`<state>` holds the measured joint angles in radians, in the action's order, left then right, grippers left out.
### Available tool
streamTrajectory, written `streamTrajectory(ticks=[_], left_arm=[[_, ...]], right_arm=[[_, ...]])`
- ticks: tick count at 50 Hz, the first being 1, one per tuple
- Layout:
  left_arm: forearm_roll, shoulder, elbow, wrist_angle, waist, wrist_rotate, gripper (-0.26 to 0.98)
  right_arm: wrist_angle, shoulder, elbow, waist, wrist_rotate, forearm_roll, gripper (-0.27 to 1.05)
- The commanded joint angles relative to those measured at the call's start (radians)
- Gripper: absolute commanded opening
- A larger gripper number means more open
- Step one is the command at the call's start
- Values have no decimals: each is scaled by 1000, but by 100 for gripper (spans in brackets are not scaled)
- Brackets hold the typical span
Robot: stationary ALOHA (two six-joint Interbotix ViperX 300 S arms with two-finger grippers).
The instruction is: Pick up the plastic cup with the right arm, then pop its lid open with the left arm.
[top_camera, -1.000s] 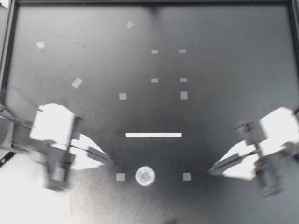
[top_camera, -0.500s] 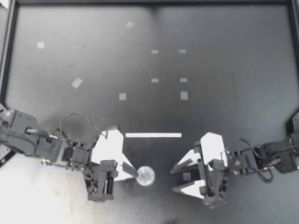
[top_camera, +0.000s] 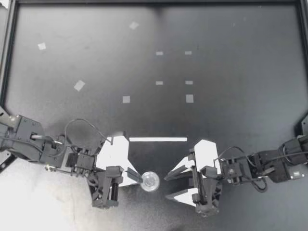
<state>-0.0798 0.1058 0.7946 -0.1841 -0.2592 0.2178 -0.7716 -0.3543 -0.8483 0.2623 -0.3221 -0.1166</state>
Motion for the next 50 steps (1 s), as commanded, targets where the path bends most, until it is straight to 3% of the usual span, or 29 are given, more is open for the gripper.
streamTrajectory(ticks=[1, 50], left_arm=[[0, -12, -21, -9, -3, -3, -9], [0, 32, -14, -41, -3, -3, -9]], right_arm=[[-2, 11, 20, -20, 3, -3, 64], [31, -57, 106, -32, 2, -2, 64]])
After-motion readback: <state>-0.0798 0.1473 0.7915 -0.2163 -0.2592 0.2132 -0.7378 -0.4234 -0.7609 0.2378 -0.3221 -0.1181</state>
